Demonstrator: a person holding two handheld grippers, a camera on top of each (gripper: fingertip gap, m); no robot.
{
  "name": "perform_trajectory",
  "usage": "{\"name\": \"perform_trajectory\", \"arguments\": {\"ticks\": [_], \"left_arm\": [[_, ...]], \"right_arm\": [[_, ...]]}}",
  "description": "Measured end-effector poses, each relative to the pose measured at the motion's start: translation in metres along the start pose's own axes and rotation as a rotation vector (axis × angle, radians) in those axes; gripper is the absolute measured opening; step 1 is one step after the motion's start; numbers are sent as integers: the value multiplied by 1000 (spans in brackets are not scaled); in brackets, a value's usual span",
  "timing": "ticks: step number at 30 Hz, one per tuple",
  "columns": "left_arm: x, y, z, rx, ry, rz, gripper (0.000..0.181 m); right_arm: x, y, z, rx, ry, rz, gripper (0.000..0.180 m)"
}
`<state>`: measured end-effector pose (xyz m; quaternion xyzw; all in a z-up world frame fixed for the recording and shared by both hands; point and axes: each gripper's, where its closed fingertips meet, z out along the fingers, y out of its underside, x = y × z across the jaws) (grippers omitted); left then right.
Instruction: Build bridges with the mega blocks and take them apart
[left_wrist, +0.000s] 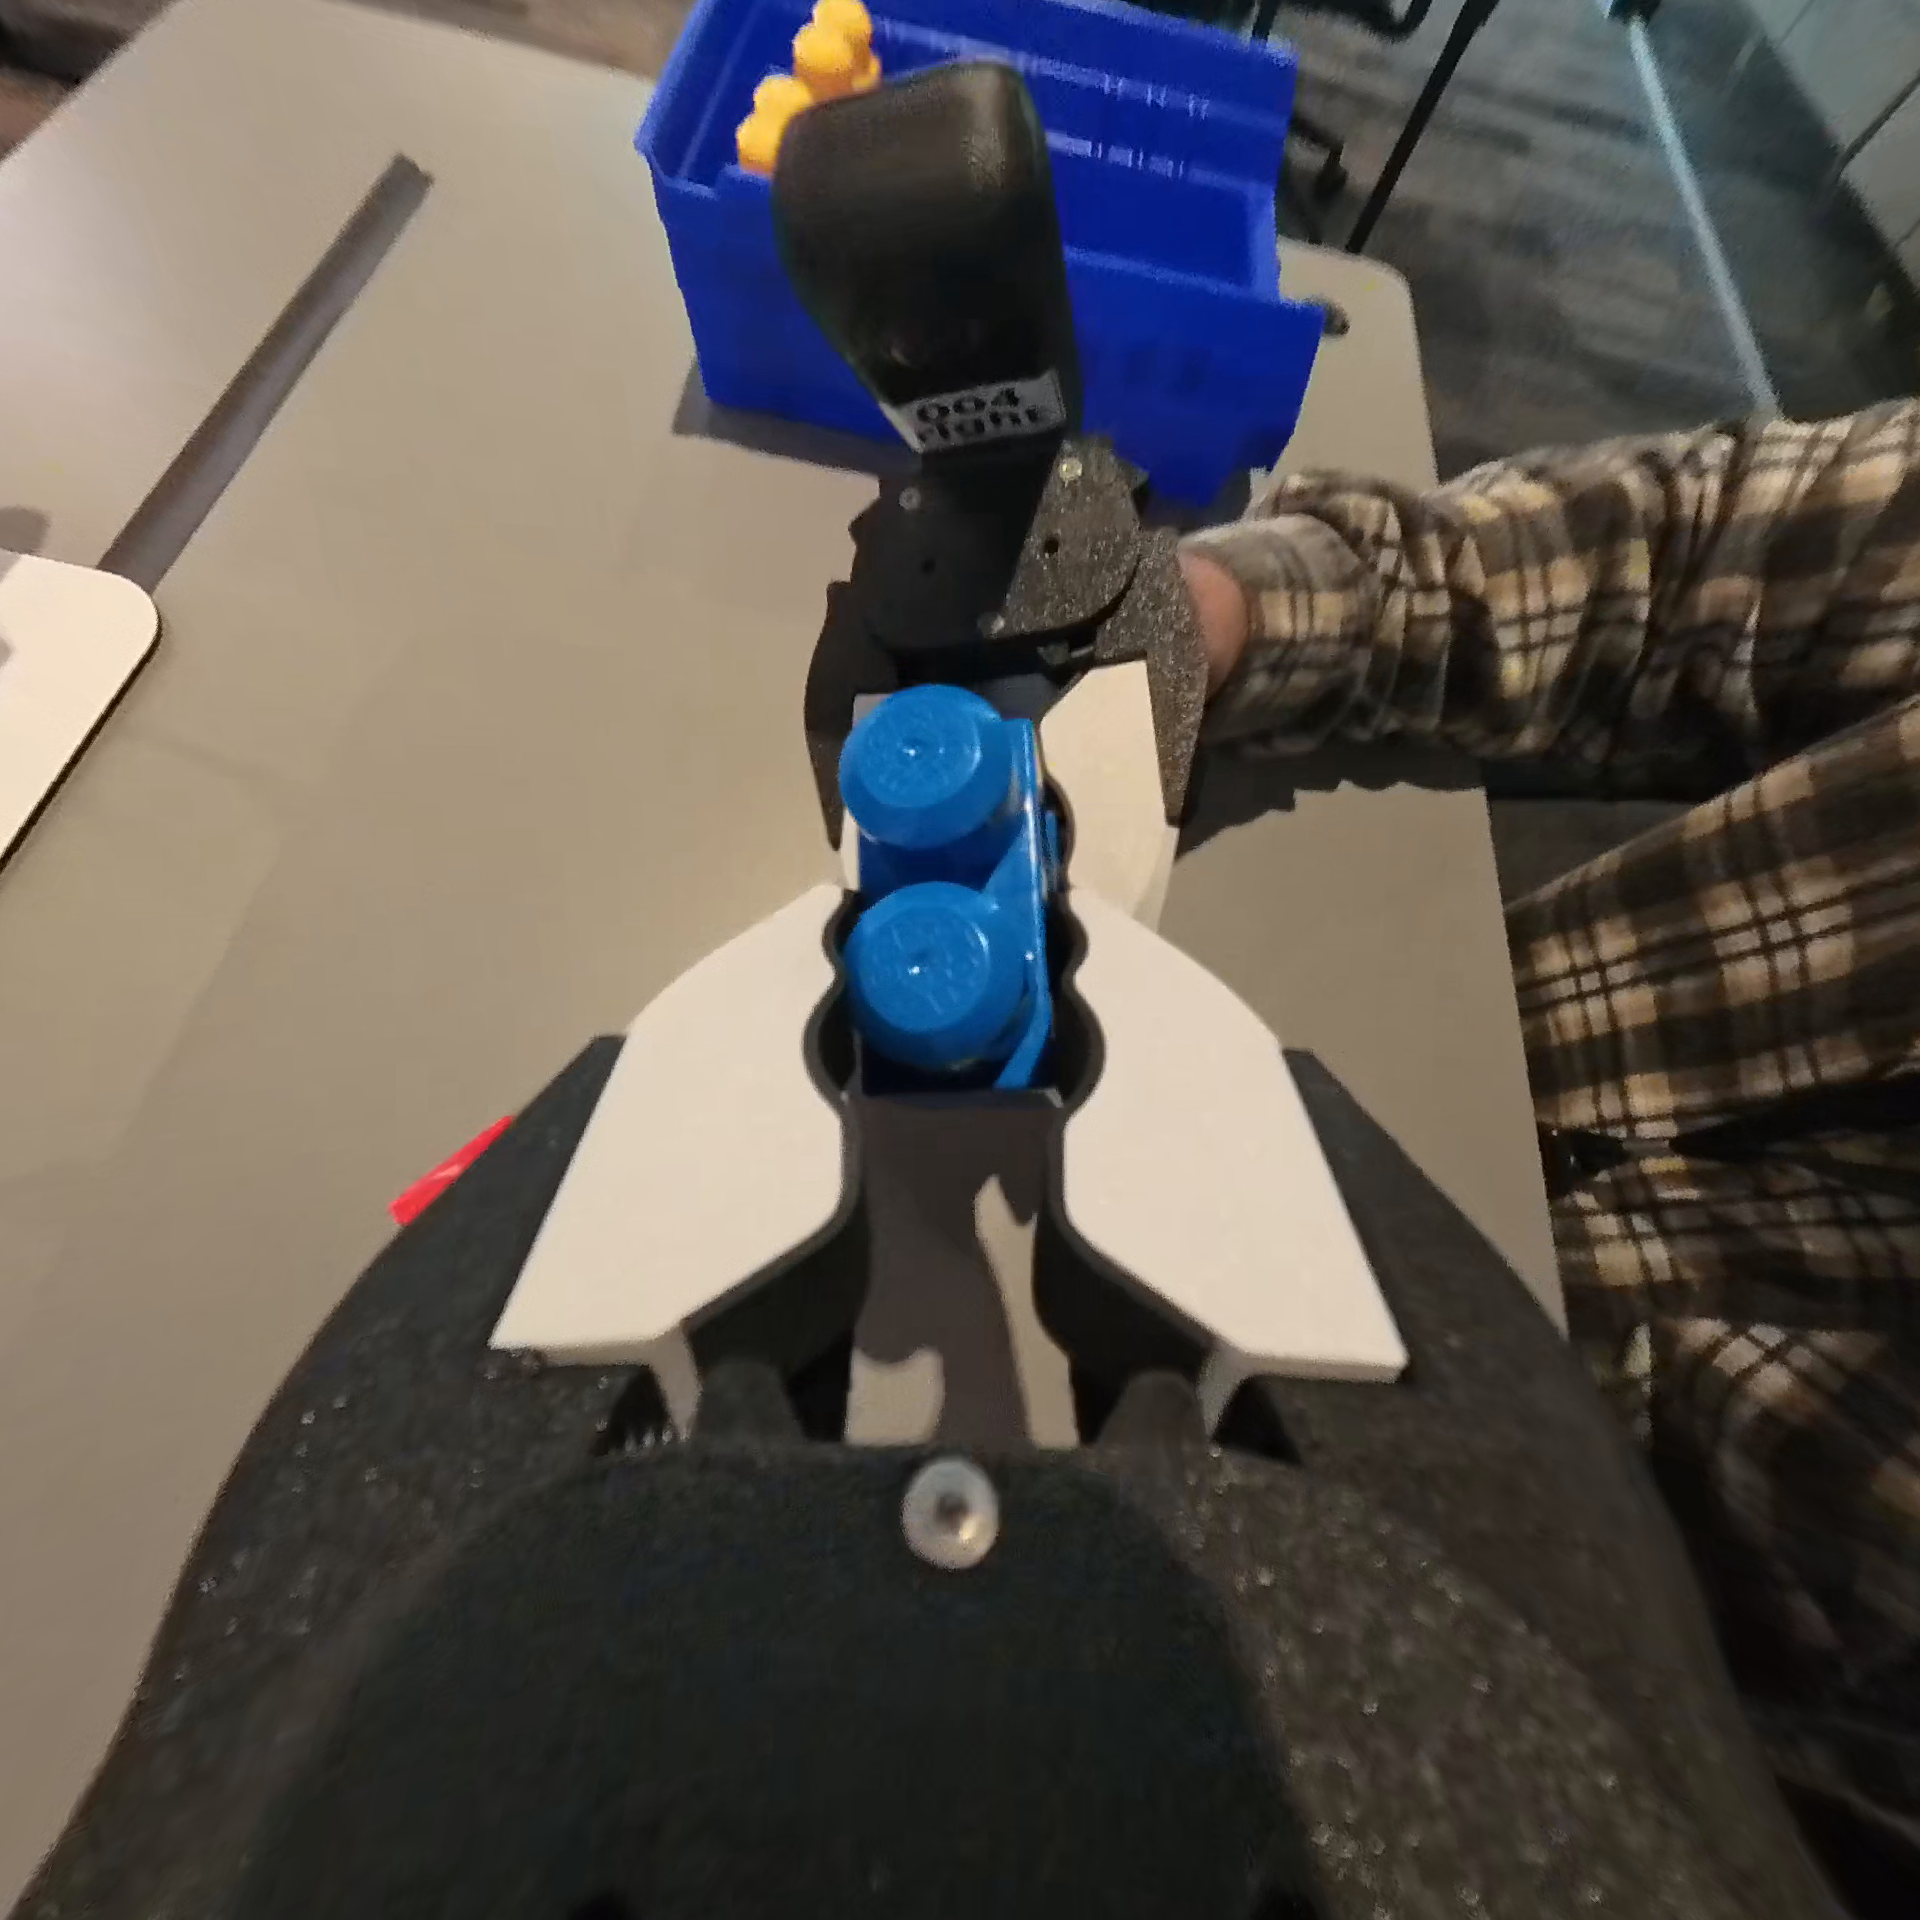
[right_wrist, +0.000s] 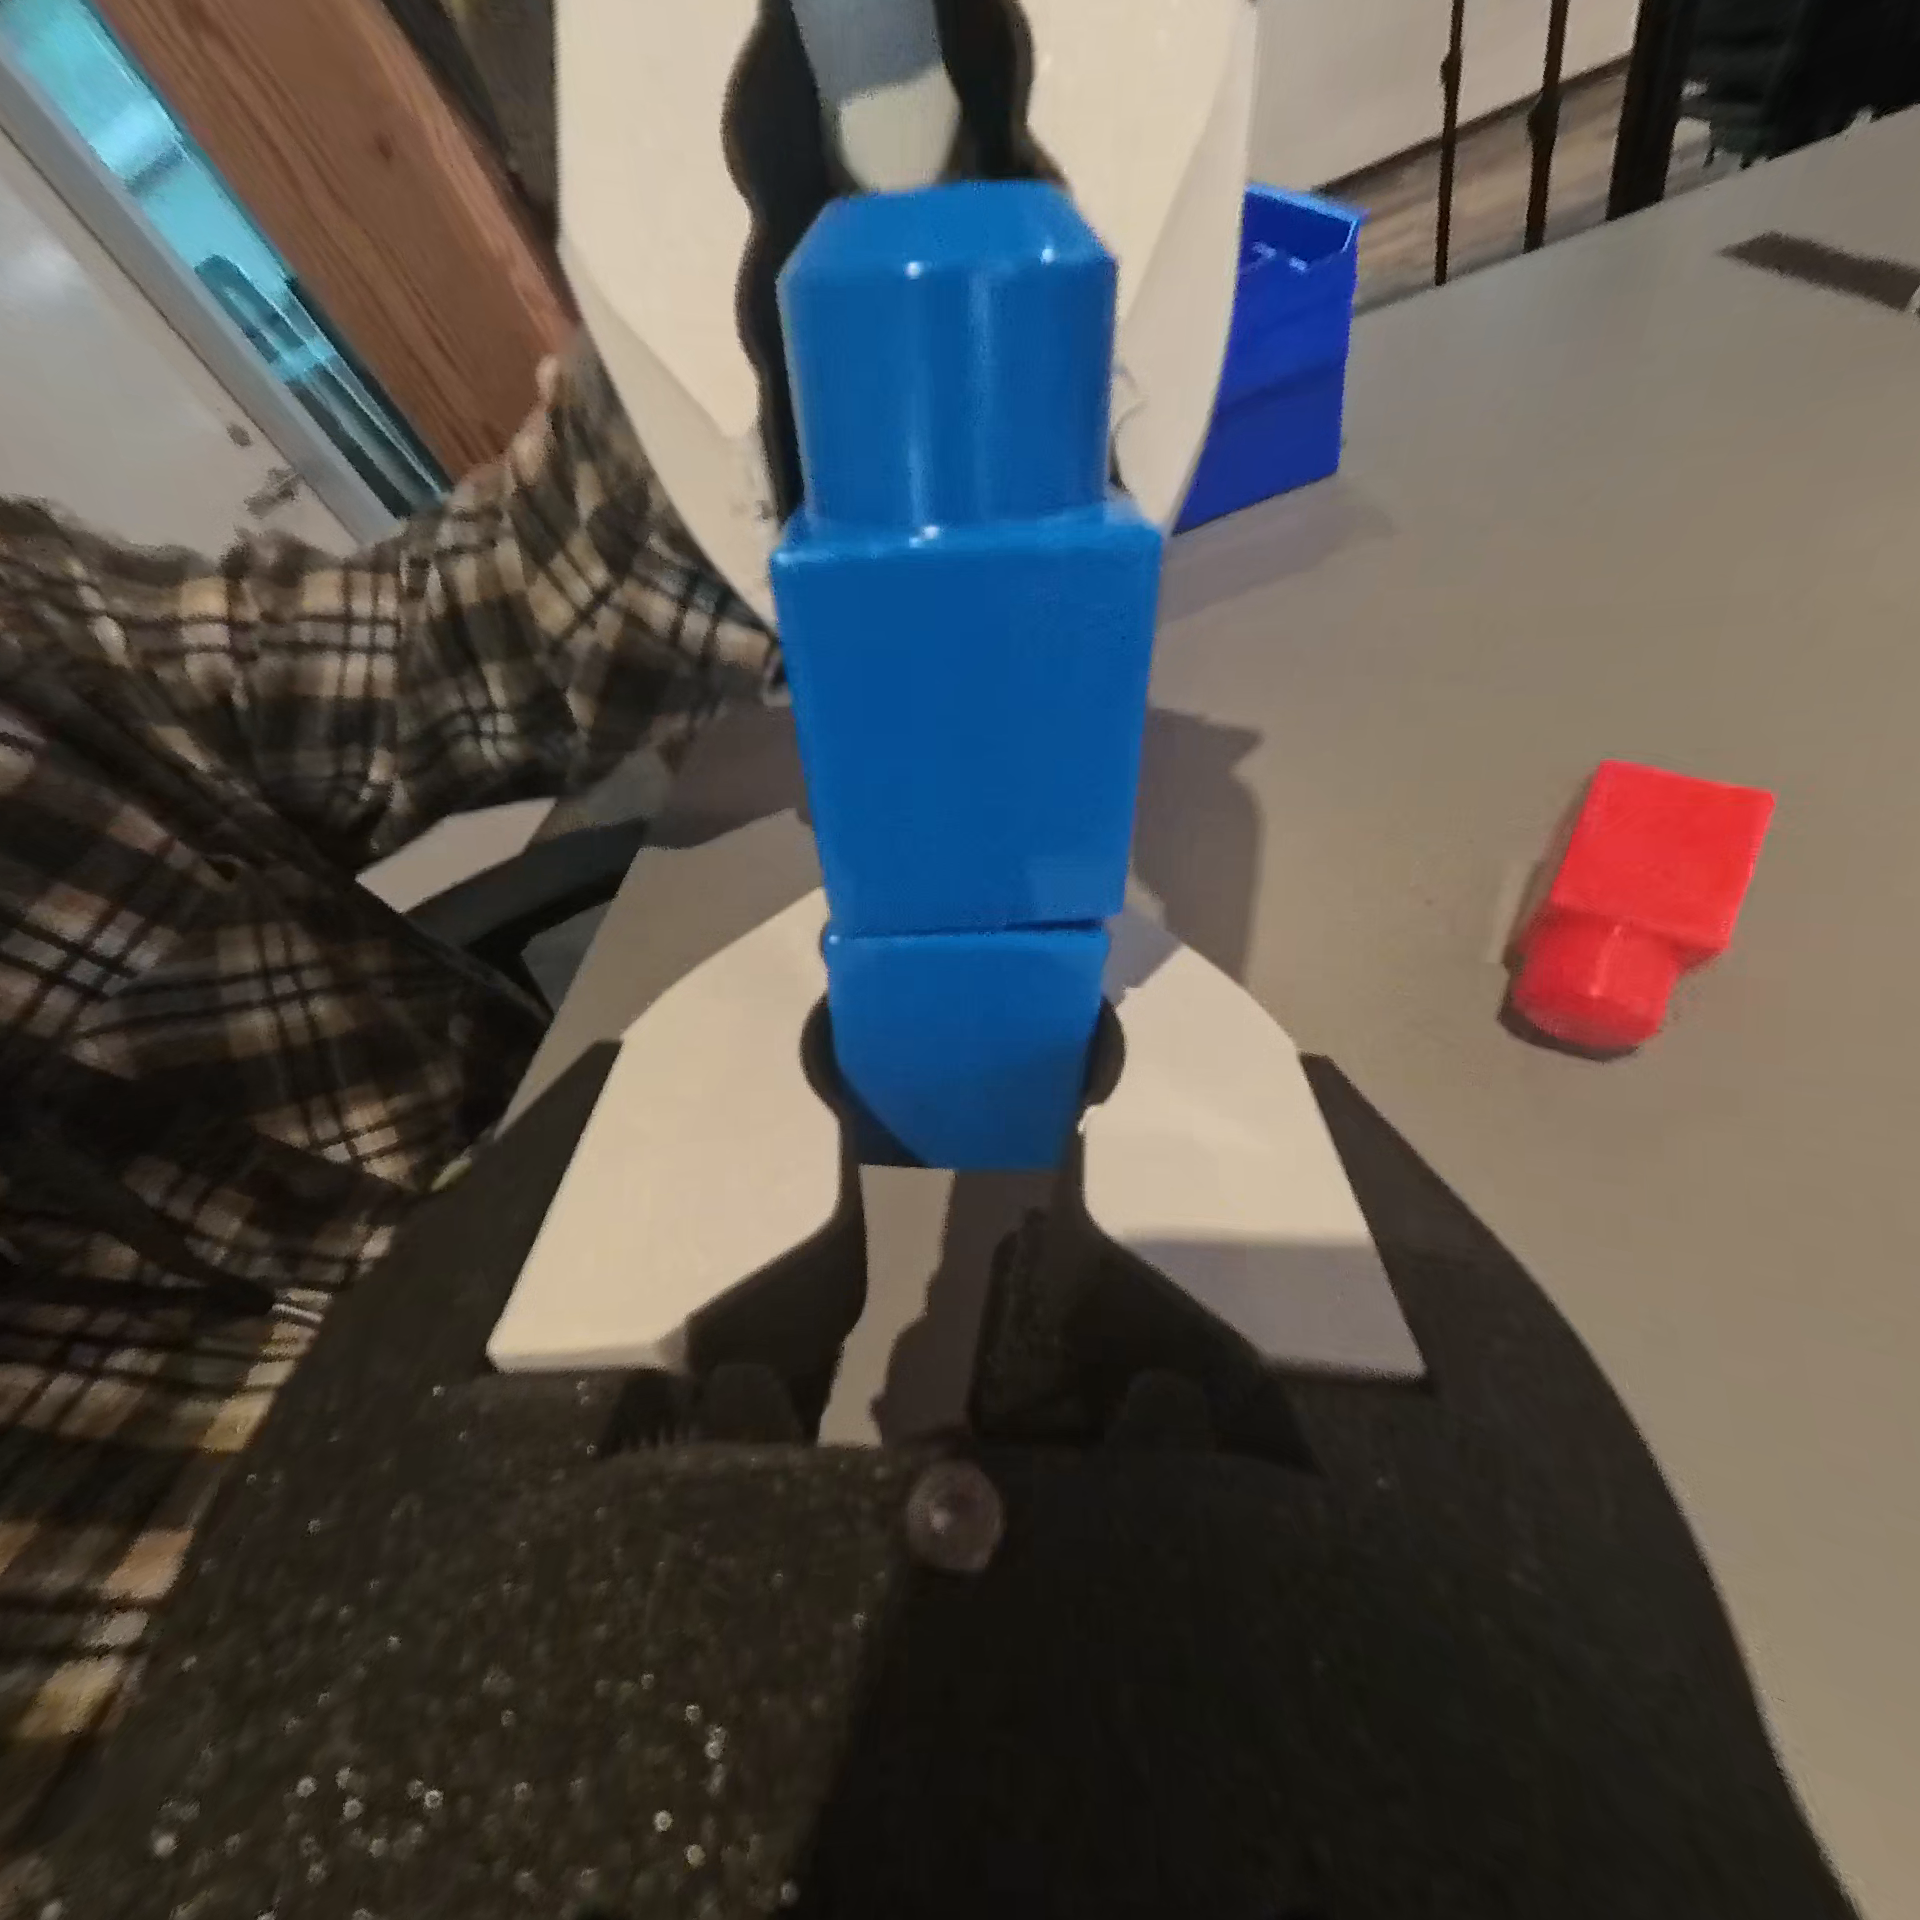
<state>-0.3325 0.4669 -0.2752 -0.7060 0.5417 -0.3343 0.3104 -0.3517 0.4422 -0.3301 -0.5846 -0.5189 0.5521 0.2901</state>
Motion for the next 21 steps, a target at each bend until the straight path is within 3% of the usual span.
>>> {"name": "perform_trajectory", "arguments": {"ticks": [7, 19, 21], "left_arm": [[3, 4, 1, -125, -4, 52, 35], [-4, -7, -9, -1, -55, 20, 34], [-12, -15, -20, 61, -101, 14, 34]], "right_arm": [[-1, 6, 3, -41, 8, -20, 38], [6, -18, -3, 95, 41, -58, 40], [13, -24, -6, 106, 88, -92, 51]]}}
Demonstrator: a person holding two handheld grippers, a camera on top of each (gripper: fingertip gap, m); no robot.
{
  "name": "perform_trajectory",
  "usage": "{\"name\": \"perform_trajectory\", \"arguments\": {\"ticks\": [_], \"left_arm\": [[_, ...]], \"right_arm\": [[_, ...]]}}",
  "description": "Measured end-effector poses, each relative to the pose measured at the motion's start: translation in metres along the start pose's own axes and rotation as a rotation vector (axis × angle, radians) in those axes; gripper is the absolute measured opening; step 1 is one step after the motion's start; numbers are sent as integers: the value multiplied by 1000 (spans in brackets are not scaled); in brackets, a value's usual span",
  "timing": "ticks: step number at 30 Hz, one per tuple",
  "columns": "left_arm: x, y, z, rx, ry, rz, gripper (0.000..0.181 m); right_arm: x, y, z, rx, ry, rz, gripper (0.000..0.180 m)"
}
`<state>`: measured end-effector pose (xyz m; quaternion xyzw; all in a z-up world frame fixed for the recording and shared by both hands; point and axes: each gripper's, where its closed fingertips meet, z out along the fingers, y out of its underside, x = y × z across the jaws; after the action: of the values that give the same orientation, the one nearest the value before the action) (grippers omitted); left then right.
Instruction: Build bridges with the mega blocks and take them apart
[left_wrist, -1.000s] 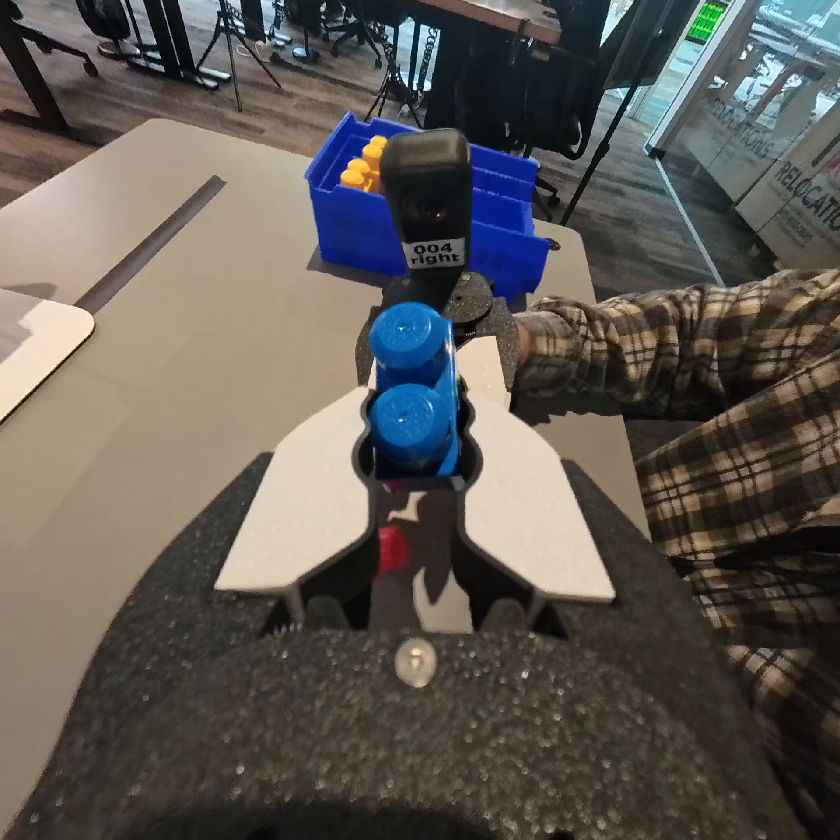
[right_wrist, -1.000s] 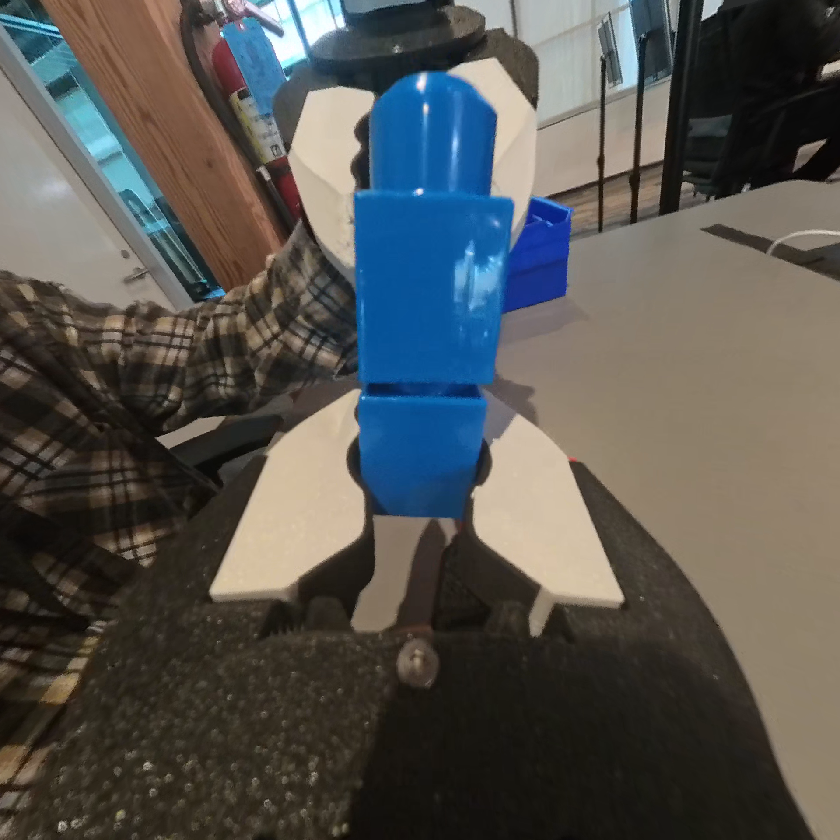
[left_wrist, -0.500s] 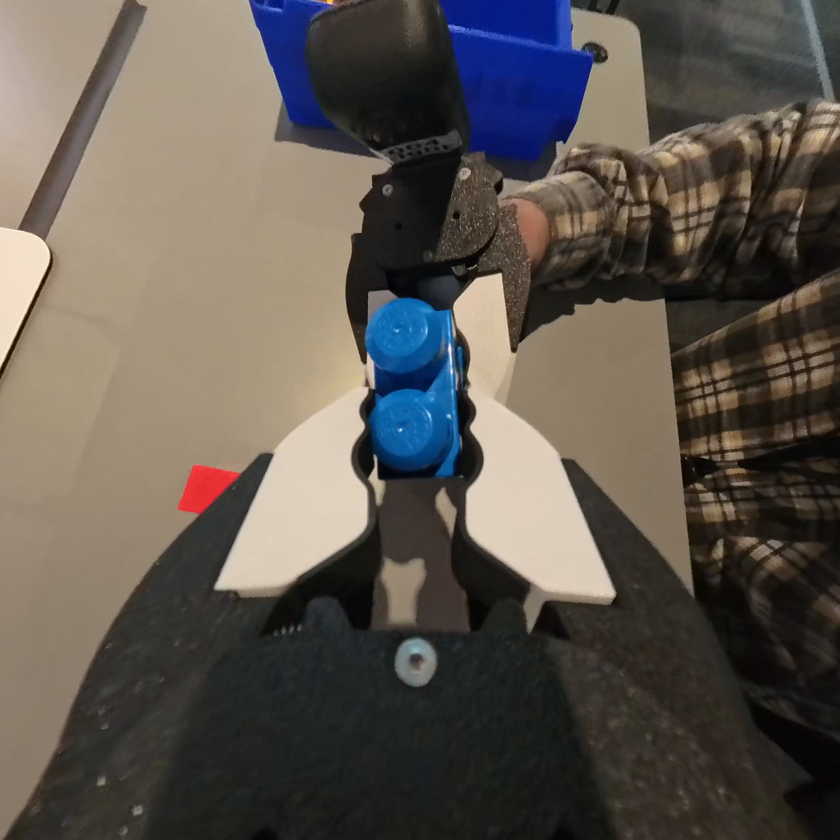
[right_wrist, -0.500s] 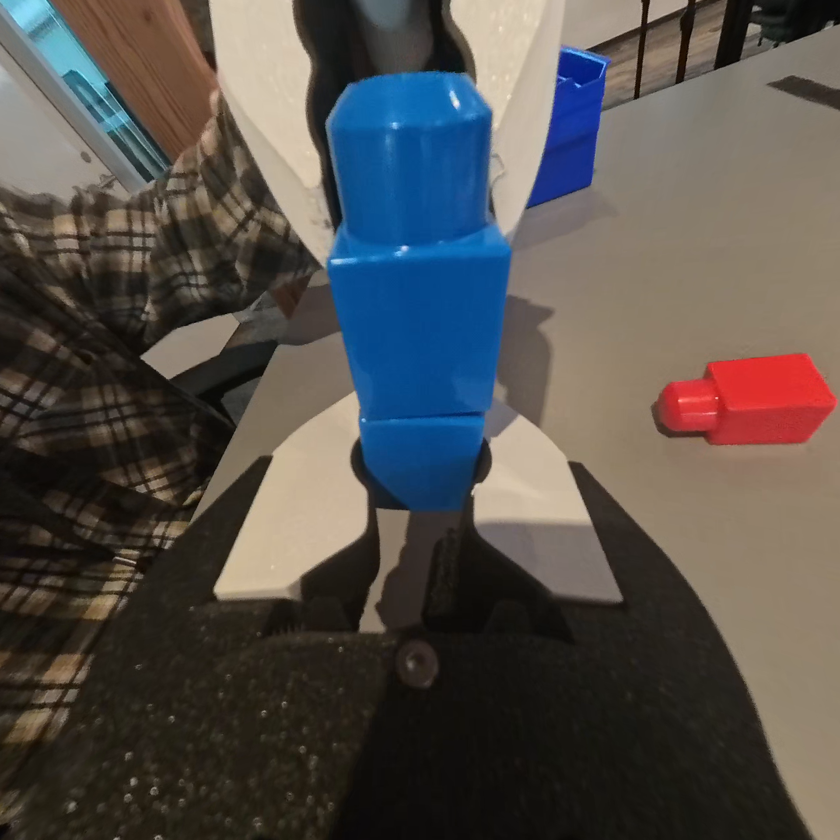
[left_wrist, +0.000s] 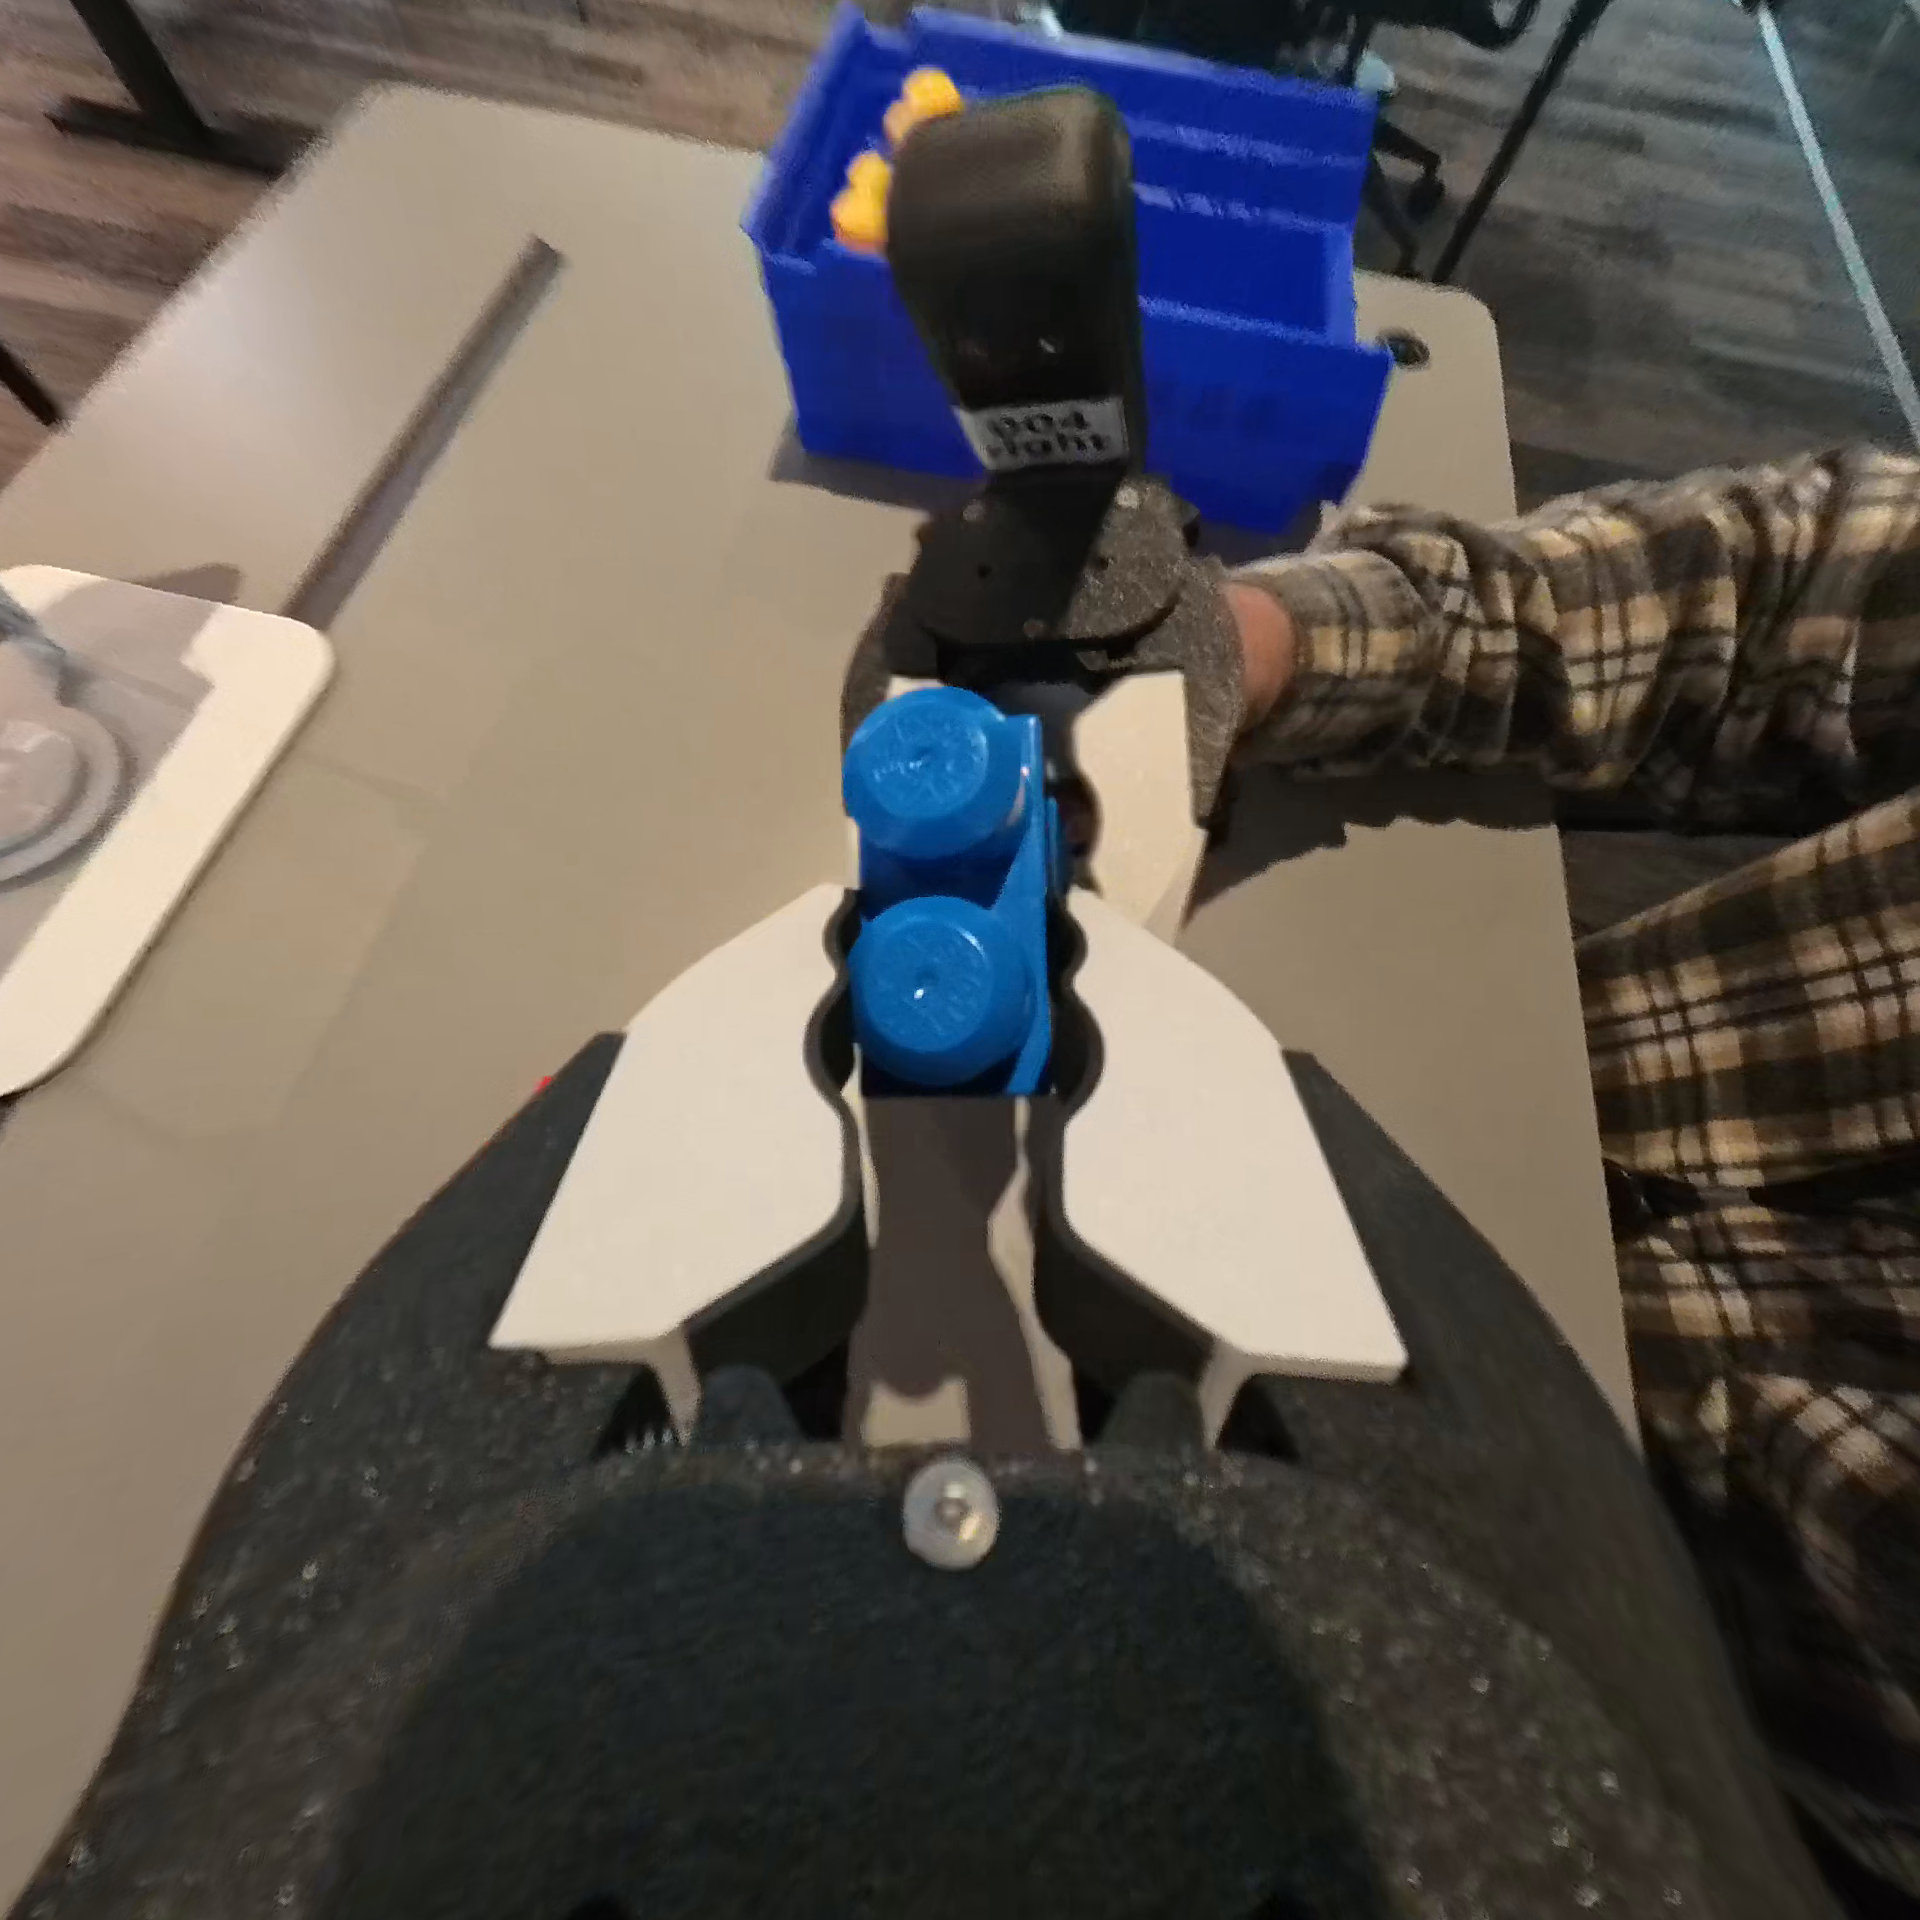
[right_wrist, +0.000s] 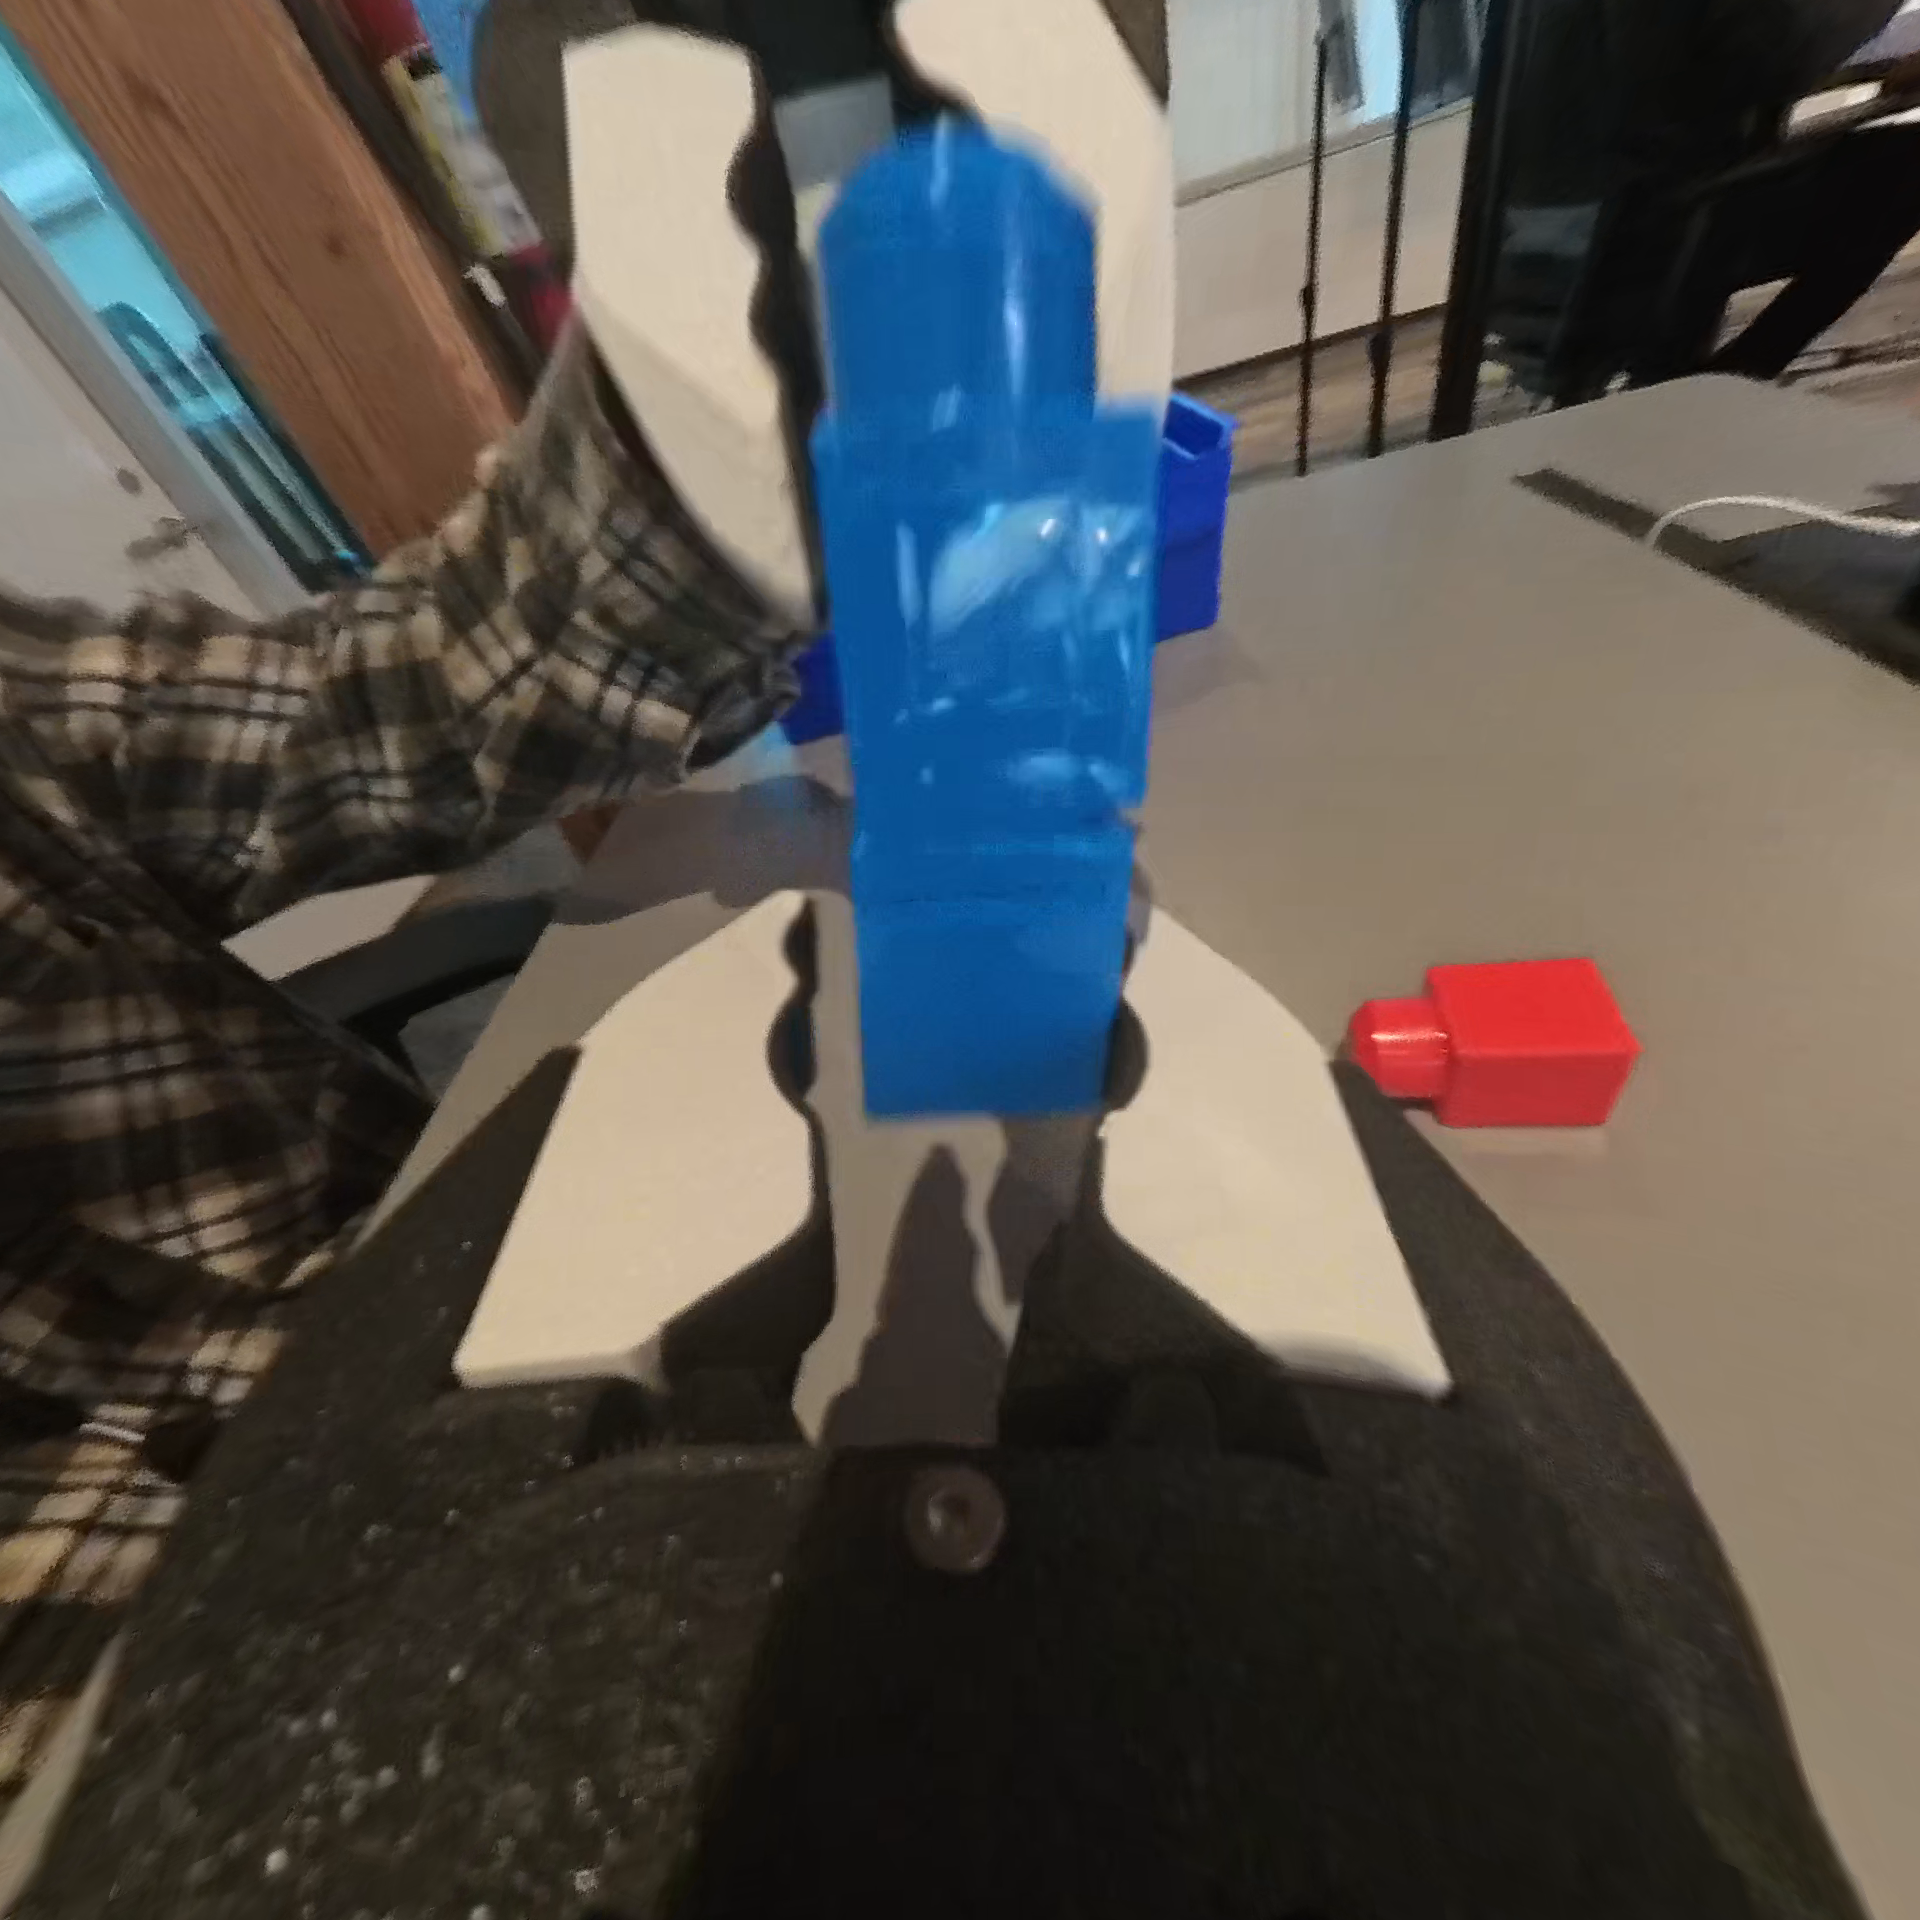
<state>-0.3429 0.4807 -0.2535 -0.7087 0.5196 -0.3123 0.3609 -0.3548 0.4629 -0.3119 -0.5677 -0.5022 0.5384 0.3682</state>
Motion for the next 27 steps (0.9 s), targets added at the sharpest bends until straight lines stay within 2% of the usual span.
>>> {"name": "perform_trajectory", "arguments": {"ticks": [1, 6, 10, 13, 16, 18, 21, 27], "left_arm": [[-6, -5, -9, 48, -18, -13, 34], [-41, -26, -67, 323, -102, -115, 34], [-61, -26, -90, 433, -139, -180, 34], [-67, -18, -96, 447, -158, -181, 34], [-78, -8, -103, 417, -189, -189, 33], [-82, -6, -109, 429, -187, -210, 30], [-91, 1, -105, 426, -196, -240, 30], [-99, -1, -107, 513, -133, -289, 31]], "right_arm": [[5, 3, -2, -22, 38, -25, 58], [39, 28, -20, -185, 211, -16, 64], [58, 37, -14, -244, 205, 60, 61], [80, 40, -15, -379, 233, -201, 63], [98, 31, -17, -495, 157, -576, 64], [108, 24, -15, -579, 69, -719, 67], [124, 22, -5, -732, -61, -766, 79], [139, 32, 24, -869, -228, -823, 82]]}}
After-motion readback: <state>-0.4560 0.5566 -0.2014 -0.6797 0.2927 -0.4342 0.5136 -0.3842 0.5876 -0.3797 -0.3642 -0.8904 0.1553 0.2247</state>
